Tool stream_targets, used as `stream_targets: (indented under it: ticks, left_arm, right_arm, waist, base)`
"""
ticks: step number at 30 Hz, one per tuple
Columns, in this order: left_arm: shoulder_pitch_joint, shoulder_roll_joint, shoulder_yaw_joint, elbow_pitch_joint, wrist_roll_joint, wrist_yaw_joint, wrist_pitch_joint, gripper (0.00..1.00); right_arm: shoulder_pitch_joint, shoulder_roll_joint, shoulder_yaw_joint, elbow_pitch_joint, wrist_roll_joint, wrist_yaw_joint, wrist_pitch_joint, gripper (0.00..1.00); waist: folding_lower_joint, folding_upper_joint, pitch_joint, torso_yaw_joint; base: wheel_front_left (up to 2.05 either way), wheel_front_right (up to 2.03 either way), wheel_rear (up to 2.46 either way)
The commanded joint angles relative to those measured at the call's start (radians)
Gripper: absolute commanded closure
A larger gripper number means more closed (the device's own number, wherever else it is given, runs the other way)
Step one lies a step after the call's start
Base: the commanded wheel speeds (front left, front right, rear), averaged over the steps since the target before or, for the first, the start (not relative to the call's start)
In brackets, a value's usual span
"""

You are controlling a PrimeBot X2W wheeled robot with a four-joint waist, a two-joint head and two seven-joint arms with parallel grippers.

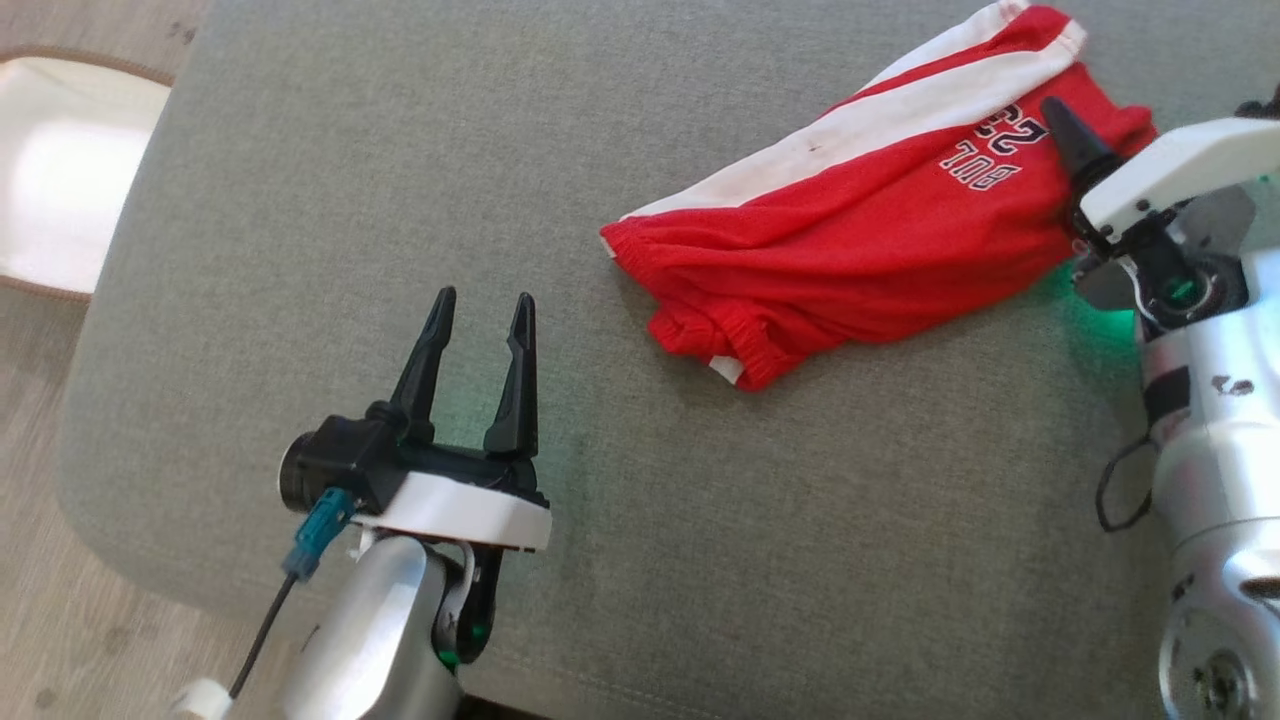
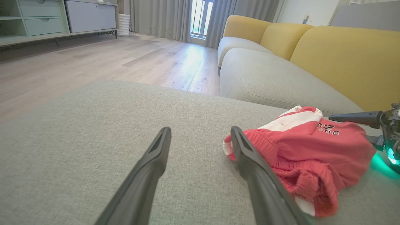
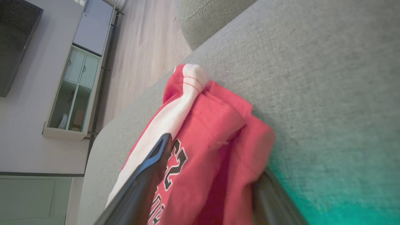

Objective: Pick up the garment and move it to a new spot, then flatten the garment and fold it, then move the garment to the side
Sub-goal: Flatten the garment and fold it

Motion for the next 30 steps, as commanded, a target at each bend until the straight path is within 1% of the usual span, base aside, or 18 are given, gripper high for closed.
stream_targets:
  ticks: [1, 16, 17, 18, 24, 30]
  left_arm:
    - [-0.025, 0.009, 0.021, -0.033, -0.01, 0.008, -0.006, 0.0]
    - [-0.018, 0.009, -0.019, -0.039, -0.043, 0.034, -0.006, 0.0]
    - [-0.019, 0.009, -0.021, -0.038, -0.044, 0.035, -0.006, 0.0]
    - [-0.019, 0.009, -0.023, -0.038, -0.046, 0.036, -0.006, 0.0]
    - [-0.017, 0.009, -0.023, -0.036, -0.047, 0.039, -0.006, 0.0]
    - [-0.01, 0.009, -0.014, -0.028, -0.037, 0.035, -0.006, 0.0]
  right_arm:
    - [0.019, 0.043, 0.029, 0.039, 0.0, 0.008, 0.021, 0.0]
    - [-0.085, 0.006, 0.028, 0.164, -0.053, 0.008, -0.027, 0.0]
    - [-0.088, 0.004, 0.032, 0.168, -0.058, 0.008, -0.033, 0.97]
    - [-0.091, 0.002, 0.034, 0.172, -0.061, 0.008, -0.042, 1.0]
    - [-0.095, 0.0, 0.042, 0.185, -0.062, 0.008, -0.081, 1.0]
    - [-0.083, -0.012, 0.024, 0.186, -0.035, 0.008, -0.161, 1.0]
  waist:
    - [0.0001, 0.0, 0.008, 0.012]
    - [0.0001, 0.0, 0.026, 0.071]
    - [0.0001, 0.0, 0.025, 0.073]
    - [0.0001, 0.0, 0.025, 0.074]
    - [0.0001, 0.0, 0.015, 0.067]
    - [0.0001, 0.0, -0.016, 0.037]
  base:
    - [0.0, 0.0, 0.0]
    - [0.0, 0.0, 0.0]
    - [0.0, 0.0, 0.0]
    - [0.0, 0.0, 0.0]
    - [0.0, 0.0, 0.0]
    - [0.0, 0.0, 0.0]
